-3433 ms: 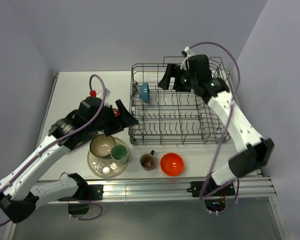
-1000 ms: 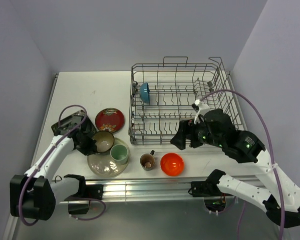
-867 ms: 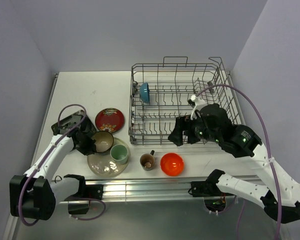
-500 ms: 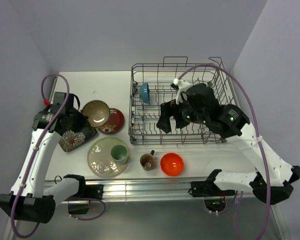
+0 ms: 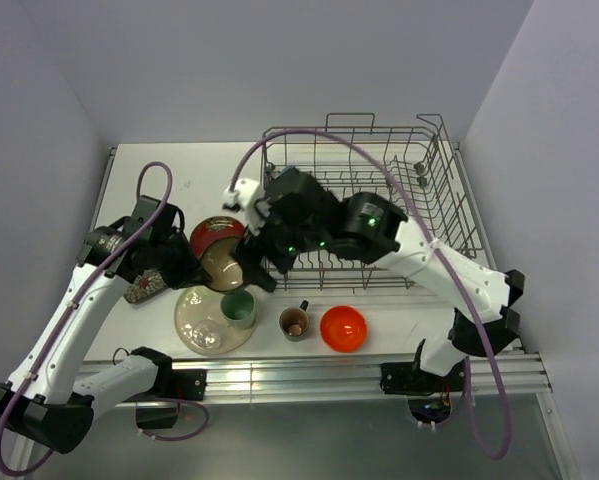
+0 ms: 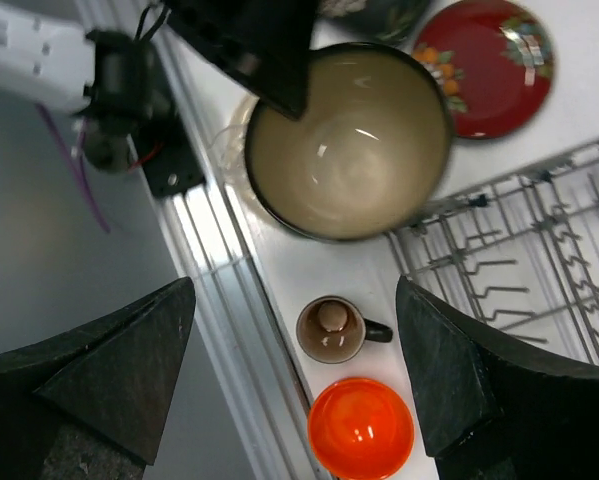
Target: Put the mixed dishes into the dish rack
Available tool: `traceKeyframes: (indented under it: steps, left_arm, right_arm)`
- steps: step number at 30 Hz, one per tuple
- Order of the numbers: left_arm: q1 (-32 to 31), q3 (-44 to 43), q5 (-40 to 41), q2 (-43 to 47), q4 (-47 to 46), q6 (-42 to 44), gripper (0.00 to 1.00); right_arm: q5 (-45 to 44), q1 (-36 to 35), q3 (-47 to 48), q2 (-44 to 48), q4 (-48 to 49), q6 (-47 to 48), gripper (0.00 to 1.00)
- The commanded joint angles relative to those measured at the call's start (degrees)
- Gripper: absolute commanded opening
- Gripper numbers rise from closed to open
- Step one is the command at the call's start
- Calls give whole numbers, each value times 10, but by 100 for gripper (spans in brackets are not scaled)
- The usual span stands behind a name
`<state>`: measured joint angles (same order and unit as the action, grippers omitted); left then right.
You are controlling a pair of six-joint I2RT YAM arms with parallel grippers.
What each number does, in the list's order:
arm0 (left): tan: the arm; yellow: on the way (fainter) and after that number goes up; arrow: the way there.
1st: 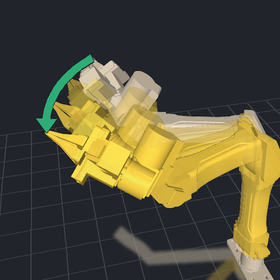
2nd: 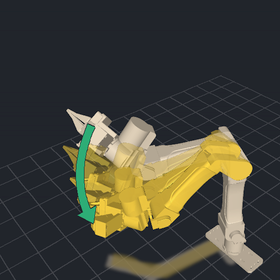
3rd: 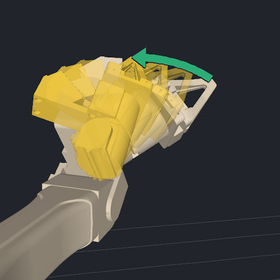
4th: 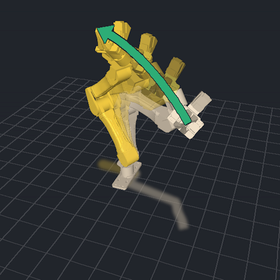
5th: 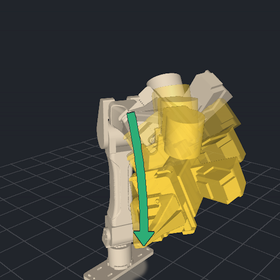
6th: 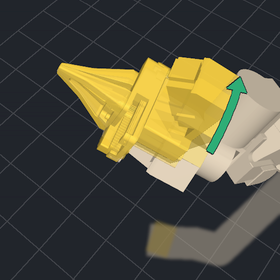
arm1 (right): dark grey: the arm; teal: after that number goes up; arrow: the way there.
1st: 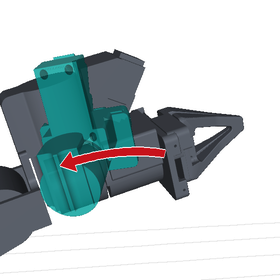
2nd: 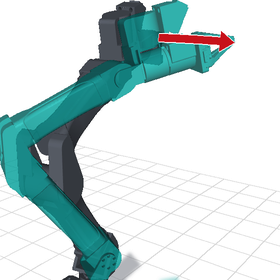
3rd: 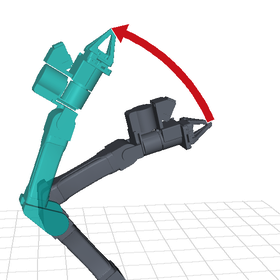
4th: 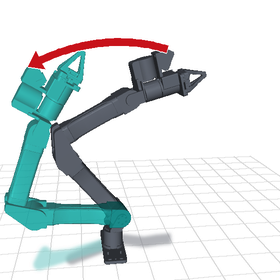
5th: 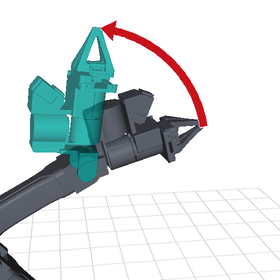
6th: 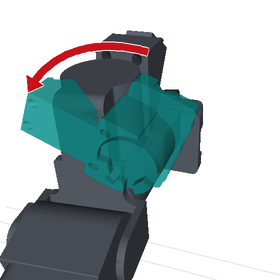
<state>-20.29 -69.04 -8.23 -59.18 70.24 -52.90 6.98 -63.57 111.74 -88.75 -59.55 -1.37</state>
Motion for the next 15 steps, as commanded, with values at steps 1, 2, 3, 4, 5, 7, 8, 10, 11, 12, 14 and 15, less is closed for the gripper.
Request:
traceKeyframes:
  steps: [1, 2, 3, 4, 5, 7, 8, 10, 11, 12, 14, 15]
  left_arm:
    - [-33, -16, -36, 13, -5, 4, 0]
    - [-39, -20, -35, 8, 1, 6, 0]
    - [-47, -25, -35, 6, 8, 10, 0]
    - [-50, -29, -34, 3, 15, 19, 0]
    - [-52, -32, -35, -1, 26, 24, 0]
    - [-53, -40, -40, -5, 38, 39, 0]
    - [-54, -43, -40, -7, 49, 44, 0]
    - [-55, -44, -44, -9, 54, 54, 0]
    - [-55, -44, -49, -9, 53, 55, 0]
    - [-55, -44, -57, -9, 53, 57, 0]
    - [-60, -46, -72, -10, 52, 58, 0]
    - [-62, -48, -75, -11, 53, 61, 0]
  right_arm:
    - [-13, -67, 30, -29, -26, 51, 88]
    - [-31, -81, 31, -37, -29, 56, 88]
    - [-35, -93, 32, -48, -29, 58, 88]
    - [-34, -102, 29, -53, -34, 58, 88]
    - [-29, -114, 27, -58, -36, 58, 88]
    - [-34, -126, 14, -61, -38, 59, 88]
    - [-35, -136, 9, -61, -39, 61, 88]
    - [-31, -143, -2, -62, -40, 63, 87]
    - [-29, -150, -5, -65, -41, 63, 86]
    - [-42, -153, -8, -67, -41, 62, 86]
    - [-48, -161, -14, -73, -43, 64, 85]
    - [-59, -163, -18, -76, -41, 64, 85]
